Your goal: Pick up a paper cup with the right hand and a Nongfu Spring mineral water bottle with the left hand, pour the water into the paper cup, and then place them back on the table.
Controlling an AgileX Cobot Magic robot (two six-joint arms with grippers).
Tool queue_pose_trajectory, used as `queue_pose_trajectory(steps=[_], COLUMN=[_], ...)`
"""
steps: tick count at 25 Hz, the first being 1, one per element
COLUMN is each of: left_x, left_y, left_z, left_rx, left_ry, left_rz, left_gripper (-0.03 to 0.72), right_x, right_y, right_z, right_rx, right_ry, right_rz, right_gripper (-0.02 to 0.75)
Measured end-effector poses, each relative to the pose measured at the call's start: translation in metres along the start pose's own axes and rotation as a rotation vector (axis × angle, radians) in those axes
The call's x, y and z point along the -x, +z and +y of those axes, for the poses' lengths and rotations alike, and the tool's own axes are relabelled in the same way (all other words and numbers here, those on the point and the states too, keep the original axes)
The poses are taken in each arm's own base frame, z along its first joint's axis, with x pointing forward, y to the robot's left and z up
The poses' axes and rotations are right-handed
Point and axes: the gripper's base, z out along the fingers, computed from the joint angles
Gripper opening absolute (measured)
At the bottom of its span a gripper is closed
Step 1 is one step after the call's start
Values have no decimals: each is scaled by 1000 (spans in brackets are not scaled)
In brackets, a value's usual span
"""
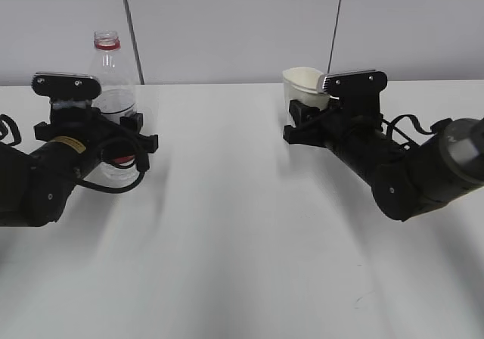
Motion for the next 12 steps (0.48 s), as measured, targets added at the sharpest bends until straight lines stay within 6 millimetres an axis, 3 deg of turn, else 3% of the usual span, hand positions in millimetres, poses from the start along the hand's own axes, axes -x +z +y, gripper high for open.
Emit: queue_pose_trajectory(steps=[12], left_x=[0], left_y=[0], left_z=[-1], left_rx=[-13], left_ry=[10], left_rz=[-1], left_gripper=[394], right_x=[-47], right_y=[2], right_z=[-5], right_rx=[-36], right_ry=[0], right_rz=[-9], right_gripper=[403])
